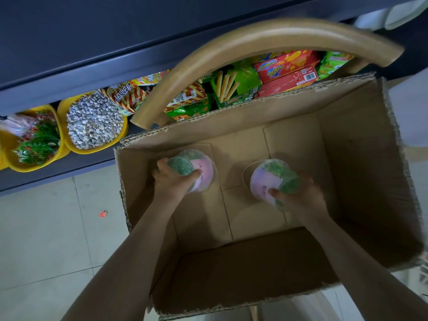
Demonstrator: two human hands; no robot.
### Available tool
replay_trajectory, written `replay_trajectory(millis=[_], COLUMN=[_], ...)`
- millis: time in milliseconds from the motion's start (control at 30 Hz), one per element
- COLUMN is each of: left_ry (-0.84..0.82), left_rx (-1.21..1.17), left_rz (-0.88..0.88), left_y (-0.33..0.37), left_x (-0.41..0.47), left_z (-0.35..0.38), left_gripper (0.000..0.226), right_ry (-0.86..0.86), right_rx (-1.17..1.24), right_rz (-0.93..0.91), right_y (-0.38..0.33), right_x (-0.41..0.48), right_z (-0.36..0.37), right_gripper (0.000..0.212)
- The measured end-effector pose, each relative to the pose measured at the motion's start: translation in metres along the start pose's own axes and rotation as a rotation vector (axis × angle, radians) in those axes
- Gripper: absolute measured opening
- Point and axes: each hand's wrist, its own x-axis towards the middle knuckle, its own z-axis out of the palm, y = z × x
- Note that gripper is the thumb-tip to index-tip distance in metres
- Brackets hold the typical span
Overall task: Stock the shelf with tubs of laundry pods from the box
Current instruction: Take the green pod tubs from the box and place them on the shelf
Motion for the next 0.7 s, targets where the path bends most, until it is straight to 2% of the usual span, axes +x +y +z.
replay_trajectory(millis=[133, 200, 400, 533, 600, 700], left_ry=[-0.013, -0.011, -0.007, -0.157, -0.243, -0.326], left_rx=[-0.278, -0.351, -0.314, -0.260, -0.280, -0.447], left_rz=[-0.023, -0.062, -0.132, -0.168, -0.182, -0.202], left_y=[-0.013, -0.016, -0.020, -0.021, -0.021, -0.016], left_x=[-0.017, -0.028, -0.032, -0.024, -0.020, -0.018], left_z=[0.018, 0.026, 0.030, 0.023, 0.024, 0.027], left_gripper=[0.089, 0.085, 0.082, 0.087, 0.083, 0.066], right_ry=[0.067, 0.051, -0.027, -0.059, -0.034, -0.014], right_rx=[0.373, 0.477, 0.353, 0.409, 0.457, 0.539], right_rz=[0.123, 0.182, 0.212, 0.215, 0.232, 0.249], right_y=[0.009, 0.013, 0.011, 0.004, -0.002, -0.007], right_x=[-0.006, -0.009, -0.004, 0.001, 0.002, 0.003], right_z=[-0.003, -0.002, 0.009, 0.013, 0.011, 0.005], right_gripper=[0.090, 0.092, 0.103, 0.106, 0.101, 0.079])
